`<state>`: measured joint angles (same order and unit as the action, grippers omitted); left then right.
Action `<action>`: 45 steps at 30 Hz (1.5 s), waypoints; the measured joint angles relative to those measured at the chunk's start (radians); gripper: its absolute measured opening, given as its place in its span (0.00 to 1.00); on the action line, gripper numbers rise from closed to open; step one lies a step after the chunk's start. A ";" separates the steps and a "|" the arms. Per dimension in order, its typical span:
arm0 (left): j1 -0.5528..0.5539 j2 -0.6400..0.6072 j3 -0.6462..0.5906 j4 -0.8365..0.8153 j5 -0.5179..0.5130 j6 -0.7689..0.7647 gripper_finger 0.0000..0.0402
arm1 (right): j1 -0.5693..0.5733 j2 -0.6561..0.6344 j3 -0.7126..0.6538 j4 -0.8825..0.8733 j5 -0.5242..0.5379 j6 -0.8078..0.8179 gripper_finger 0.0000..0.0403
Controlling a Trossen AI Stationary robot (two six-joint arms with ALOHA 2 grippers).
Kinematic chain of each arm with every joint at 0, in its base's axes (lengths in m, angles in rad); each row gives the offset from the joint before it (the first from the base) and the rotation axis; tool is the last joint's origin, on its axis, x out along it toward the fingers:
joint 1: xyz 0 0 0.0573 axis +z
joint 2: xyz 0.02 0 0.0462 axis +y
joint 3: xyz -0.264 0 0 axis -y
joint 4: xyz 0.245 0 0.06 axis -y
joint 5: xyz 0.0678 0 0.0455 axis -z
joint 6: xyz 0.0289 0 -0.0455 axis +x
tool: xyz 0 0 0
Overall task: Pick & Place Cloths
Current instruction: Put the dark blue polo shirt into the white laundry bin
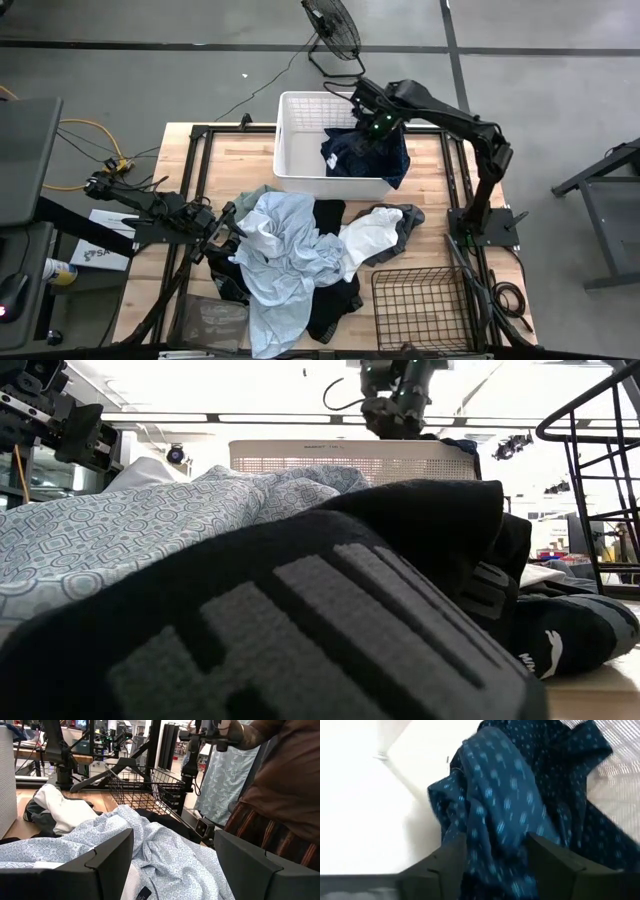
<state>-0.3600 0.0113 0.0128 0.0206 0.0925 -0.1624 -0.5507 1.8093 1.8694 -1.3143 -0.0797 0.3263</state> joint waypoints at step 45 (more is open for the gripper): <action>0.000 0.000 0.000 0.000 0.000 0.000 0.68 | -0.021 -0.200 -0.169 -0.159 0.231 0.228 0.57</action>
<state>-0.3600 0.0114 0.0128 0.0208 0.0925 -0.1625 -0.5713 1.6090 1.7000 -1.4737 0.1513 0.5541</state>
